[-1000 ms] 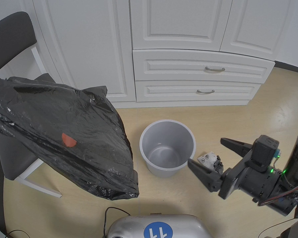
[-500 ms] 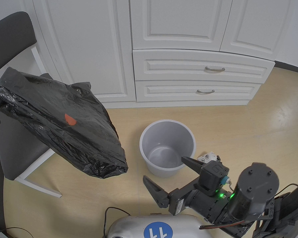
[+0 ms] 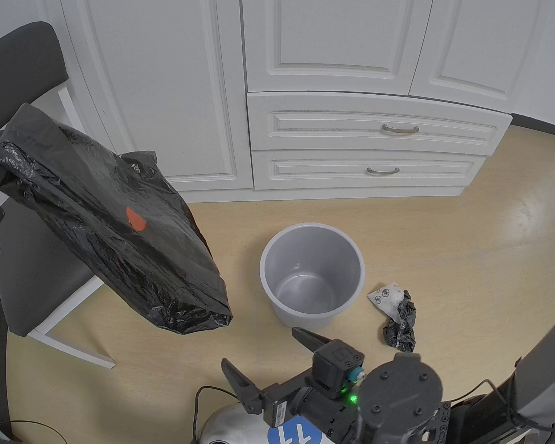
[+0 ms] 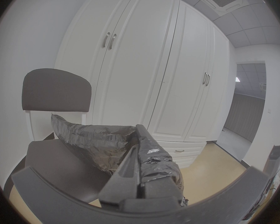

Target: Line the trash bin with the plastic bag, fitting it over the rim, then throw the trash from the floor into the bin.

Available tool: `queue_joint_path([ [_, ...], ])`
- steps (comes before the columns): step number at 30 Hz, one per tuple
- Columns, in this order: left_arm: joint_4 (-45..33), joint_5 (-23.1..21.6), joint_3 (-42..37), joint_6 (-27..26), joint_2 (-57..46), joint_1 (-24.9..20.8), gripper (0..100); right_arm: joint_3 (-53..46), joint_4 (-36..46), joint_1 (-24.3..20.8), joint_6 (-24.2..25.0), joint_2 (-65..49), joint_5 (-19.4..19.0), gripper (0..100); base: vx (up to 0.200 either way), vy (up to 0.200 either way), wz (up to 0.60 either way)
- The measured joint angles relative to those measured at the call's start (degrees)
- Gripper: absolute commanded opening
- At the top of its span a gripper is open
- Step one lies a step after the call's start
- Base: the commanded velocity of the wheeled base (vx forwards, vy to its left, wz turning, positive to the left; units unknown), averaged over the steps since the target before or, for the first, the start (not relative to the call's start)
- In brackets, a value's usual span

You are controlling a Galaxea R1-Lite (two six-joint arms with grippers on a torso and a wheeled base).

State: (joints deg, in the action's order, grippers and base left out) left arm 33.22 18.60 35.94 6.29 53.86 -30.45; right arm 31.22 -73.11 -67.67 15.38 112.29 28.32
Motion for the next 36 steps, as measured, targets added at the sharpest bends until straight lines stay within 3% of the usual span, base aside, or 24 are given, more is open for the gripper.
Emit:
queue_joint_path([
  [9, 0.0, 0.02, 0.06, -0.13, -0.02, -0.22, 0, 6.1, -0.05, 1.19, 2.05, 4.88, 4.72, 100, 0.0, 0.0, 0.0],
  [18, 0.0, 0.02, -0.05, -0.79, -0.2, -0.37, 0, 10.42, -0.02, 4.17, 2.27, 9.07, 5.89, 100, 0.0, 0.0, 0.0],
  [31, 0.0, 0.02, -0.2, -1.32, -0.3, -0.41, 0, 23.25, 0.0, 9.11, 5.91, 16.16, 11.95, 100, 0.0, 0.0, 0.0],
  [36, 0.15, 0.0, -0.17, -1.32, -0.37, -0.39, 0, 25.94, 0.0, 10.57, 7.13, 17.94, 12.63, 100, 0.0, 0.0, 0.0],
])
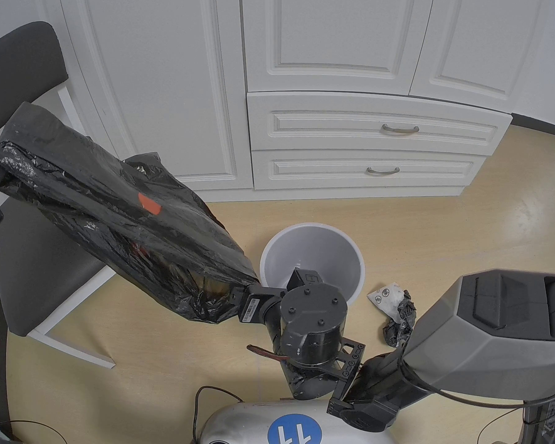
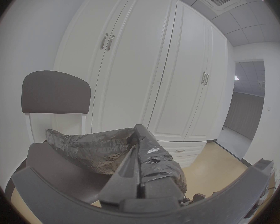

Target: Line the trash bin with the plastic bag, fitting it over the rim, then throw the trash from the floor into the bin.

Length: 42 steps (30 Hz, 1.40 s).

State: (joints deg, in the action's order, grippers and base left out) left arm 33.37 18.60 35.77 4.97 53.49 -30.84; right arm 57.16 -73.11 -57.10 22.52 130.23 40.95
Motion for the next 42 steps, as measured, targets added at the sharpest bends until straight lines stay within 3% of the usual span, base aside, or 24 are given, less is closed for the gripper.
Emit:
queue_joint_path([
  [11, 0.11, 0.02, 0.0, -0.07, -0.11, 0.0, 0, 0.57, -0.05, 0.33, 0.72, 0.89, -0.04, 100, 0.0, 0.0, 0.0],
  [12, 0.11, 0.02, 0.0, -0.07, -0.11, 0.0, 0, 0.59, -0.02, 0.35, 0.88, 0.87, -0.04, 0, 0.0, 0.0, 0.0],
  [23, 0.1, 0.0, -1.1, 0.52, 0.48, -0.94, 0, -0.57, -2.27, 0.51, 0.99, -1.57, -1.02, 0, 0.0, 0.0, 0.0],
  [29, 0.02, -0.38, -2.26, 0.41, 0.78, -1.38, 0, -4.88, -2.22, 1.51, -1.15, -8.05, -4.66, 0, 0.0, 0.0, 0.0],
  [37, -0.26, -10.15, -7.22, 0.28, 1.49, -1.62, 0, -15.02, -1.54, 5.75, -13.1, -22.88, -9.89, 0, 0.0, 0.0, 0.0],
  [42, -0.11, -12.97, -9.12, 0.27, 2.88, -1.65, 0, -18.82, 3.17, 7.57, -16.82, -31.72, -10.73, 0, 0.0, 0.0, 0.0],
])
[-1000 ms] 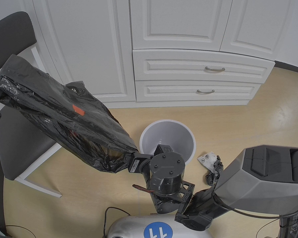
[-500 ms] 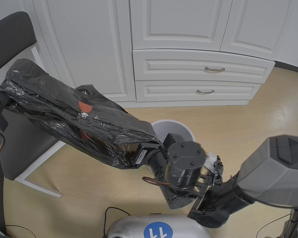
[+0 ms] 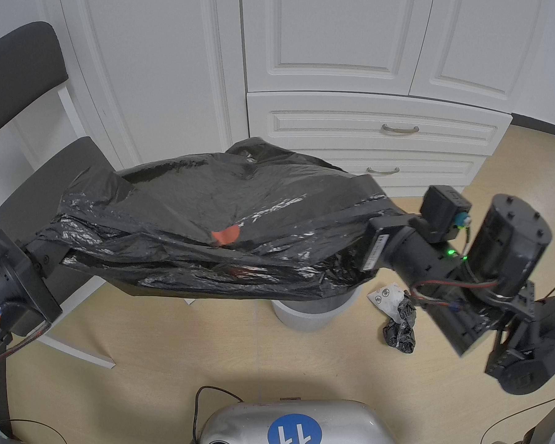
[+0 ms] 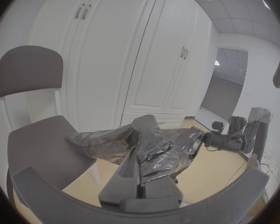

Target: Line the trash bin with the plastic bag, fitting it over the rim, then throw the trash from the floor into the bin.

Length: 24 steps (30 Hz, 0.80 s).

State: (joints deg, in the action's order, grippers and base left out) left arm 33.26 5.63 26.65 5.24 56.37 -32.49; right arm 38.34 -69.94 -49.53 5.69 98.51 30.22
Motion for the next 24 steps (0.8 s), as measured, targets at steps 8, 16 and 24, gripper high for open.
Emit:
queue_joint_path([
  [8, 2.43, -1.1, -0.27, 0.0, 4.6, -1.3, 0, -2.99, 22.31, 0.74, -1.84, -14.17, -0.39, 0, 0.0, 0.0, 0.0],
  [16, 10.84, -1.4, 0.96, -0.23, 14.3, -3.75, 0, -4.04, 38.55, 0.22, -4.41, -26.88, -1.56, 0, 0.0, 0.0, 0.0],
  [24, 12.62, -1.5, -0.05, -0.07, 18.96, -6.14, 0, -6.49, 40.3, -1.57, -6.6, -31.56, -4.04, 0, 0.0, 0.0, 0.0],
])
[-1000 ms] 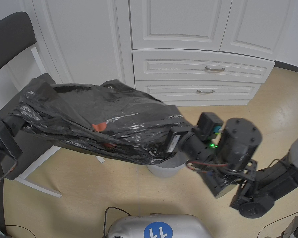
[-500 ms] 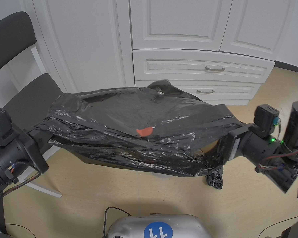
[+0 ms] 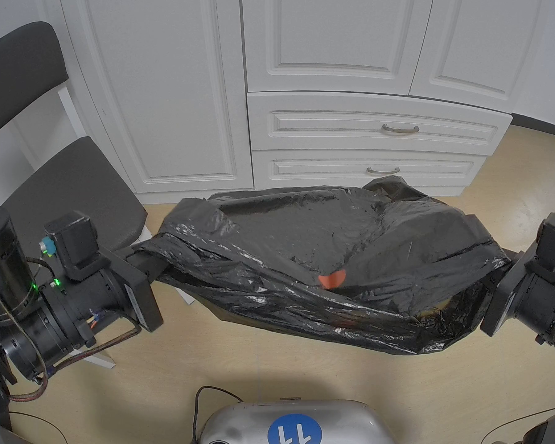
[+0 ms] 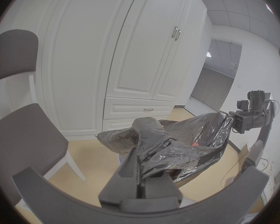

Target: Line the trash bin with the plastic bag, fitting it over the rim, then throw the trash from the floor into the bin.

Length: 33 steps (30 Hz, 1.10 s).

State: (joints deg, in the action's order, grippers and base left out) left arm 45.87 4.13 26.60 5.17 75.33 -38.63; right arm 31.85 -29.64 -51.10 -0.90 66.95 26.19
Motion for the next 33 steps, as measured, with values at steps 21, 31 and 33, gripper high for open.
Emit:
queue_joint_path([
  [21, 15.1, 0.49, -1.33, 4.27, 16.08, -4.47, 0, -1.6, -14.4, -0.61, 4.97, 15.96, -2.62, 0, 0.0, 0.0, 0.0],
  [31, 20.83, 0.46, 0.62, 5.67, 24.53, -3.9, 0, 0.26, -37.58, -0.27, 7.98, 33.44, -3.12, 0, 0.0, 0.0, 0.0],
  [33, 21.7, 0.44, 0.96, 5.75, 26.47, -3.47, 0, 1.05, -41.25, 0.26, 8.42, 37.53, -3.25, 0, 0.0, 0.0, 0.0],
])
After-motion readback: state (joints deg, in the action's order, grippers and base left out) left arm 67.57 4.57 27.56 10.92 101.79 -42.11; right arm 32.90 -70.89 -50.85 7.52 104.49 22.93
